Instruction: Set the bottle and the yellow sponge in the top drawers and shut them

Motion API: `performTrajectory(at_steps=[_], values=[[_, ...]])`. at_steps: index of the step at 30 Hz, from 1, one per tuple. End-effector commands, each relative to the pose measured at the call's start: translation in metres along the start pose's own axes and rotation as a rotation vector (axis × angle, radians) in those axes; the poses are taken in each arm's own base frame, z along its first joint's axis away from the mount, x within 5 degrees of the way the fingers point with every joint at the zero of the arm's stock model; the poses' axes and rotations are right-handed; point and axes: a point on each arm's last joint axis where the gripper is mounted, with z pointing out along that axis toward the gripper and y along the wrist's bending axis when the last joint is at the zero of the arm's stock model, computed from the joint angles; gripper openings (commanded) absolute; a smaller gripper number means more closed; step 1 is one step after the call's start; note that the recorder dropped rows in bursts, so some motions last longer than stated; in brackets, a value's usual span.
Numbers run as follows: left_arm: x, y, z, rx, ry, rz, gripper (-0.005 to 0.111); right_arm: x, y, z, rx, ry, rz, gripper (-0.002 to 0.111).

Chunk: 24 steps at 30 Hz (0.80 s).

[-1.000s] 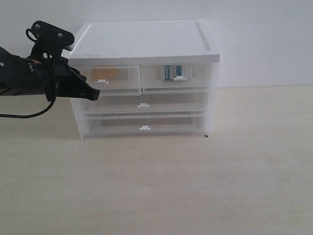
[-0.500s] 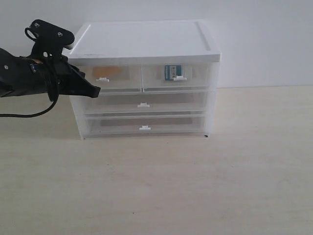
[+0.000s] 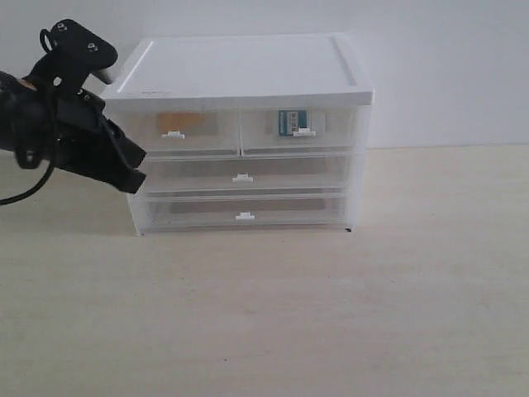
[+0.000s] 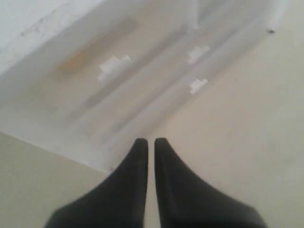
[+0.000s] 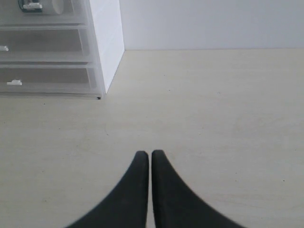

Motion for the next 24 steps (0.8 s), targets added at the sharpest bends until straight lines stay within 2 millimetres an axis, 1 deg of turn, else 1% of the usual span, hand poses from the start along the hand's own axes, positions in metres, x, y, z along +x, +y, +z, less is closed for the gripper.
performTrajectory(at_steps=[1,3,7,11,13,15,17,18,20,22,24], values=[[0.007,-0.011,-0.033,0.106,0.141,0.085,0.004,-0.001,0.0,0.0,0.003,-0.015,-0.011,0.0],[0.014,-0.014,-0.044,0.106,0.197,0.071,0.004,-0.001,0.0,0.0,0.003,-0.015,-0.011,0.0],[0.029,-0.016,-0.066,0.037,0.259,0.051,0.004,-0.001,0.0,0.0,0.003,-0.015,-0.011,0.0],[0.053,-0.021,-0.09,-0.072,0.286,0.031,0.004,-0.001,0.0,0.0,0.003,-0.015,-0.011,0.0],[0.061,-0.022,-0.102,-0.144,0.247,-0.008,0.004,-0.001,0.0,0.0,0.003,-0.015,-0.011,0.0],[0.073,-0.026,-0.122,-0.239,0.177,-0.123,0.004,-0.001,0.0,0.0,0.003,-0.015,-0.011,0.0],[0.084,-0.029,-0.133,-0.286,0.159,-0.176,0.004,-0.001,0.0,0.0,0.003,-0.015,-0.011,0.0],[0.088,-0.03,-0.136,-0.301,0.155,-0.189,0.004,-0.001,0.0,0.0,0.003,-0.015,-0.011,0.0],[0.103,-0.037,-0.147,-0.335,0.114,-0.223,0.004,-0.001,0.0,0.0,0.003,-0.015,-0.011,0.0],[0.108,-0.044,-0.159,-0.337,0.03,-0.262,0.004,-0.001,0.0,0.0,0.003,-0.015,-0.011,0.0],[0.117,-0.055,-0.171,-0.317,-0.096,-0.307,0.004,-0.001,0.0,0.0,0.003,-0.015,-0.011,0.0]])
